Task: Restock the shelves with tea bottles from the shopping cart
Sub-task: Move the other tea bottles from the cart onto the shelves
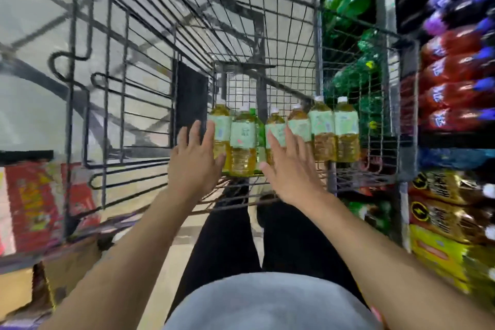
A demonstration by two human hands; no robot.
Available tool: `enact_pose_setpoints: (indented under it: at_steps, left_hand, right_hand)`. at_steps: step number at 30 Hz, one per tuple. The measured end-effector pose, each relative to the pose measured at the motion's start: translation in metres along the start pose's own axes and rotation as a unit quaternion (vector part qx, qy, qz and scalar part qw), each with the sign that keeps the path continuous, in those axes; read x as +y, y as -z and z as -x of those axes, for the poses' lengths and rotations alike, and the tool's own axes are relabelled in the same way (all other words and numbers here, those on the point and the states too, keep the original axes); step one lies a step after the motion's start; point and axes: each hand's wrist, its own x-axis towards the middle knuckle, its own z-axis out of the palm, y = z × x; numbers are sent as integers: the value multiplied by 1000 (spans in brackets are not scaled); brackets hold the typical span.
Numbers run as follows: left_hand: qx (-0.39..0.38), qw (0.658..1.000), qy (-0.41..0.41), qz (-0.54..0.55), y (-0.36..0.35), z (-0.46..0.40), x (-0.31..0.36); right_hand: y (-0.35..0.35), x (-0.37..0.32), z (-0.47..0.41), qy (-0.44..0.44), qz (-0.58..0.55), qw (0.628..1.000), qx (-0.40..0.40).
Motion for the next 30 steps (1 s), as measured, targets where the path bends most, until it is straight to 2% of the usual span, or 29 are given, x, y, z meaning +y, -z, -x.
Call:
enact_pose_setpoints:
  at_steps: [5,8,11,14,19,23,27,30]
  left_hand:
    - [-82,994,-1,67,-40,-61,-11]
    - [-127,982,34,132,-59,-92,-19]
    - [-120,952,99,265,-71,-110,-28]
    - [-136,923,127,337,-77,-113,-25]
    - [-105,894,167,401,-83,-113,-15]
    - [-68,902,159,396,-87,-112,-17]
    - [-80,890,164,419,-99,-116,-20]
    - [-100,881,168,430,-108,-121,-21]
  right_hand:
    - [-22,4,-60,-32,-63,996,-57]
    - [-41,9,-97,-52,-116,987,-97]
    - [-57,8,-122,-85,-177,971,-138]
    - [-67,6,-140,-145,-258,939,-173]
    - [-86,8,-152,-201,-404,883,-125]
    - [-93,9,-159,-211,-462,854,-110]
    - [-92,16,-163,-197,-446,862,-141]
    - [-87,22,-165,-212,-444,861,-127]
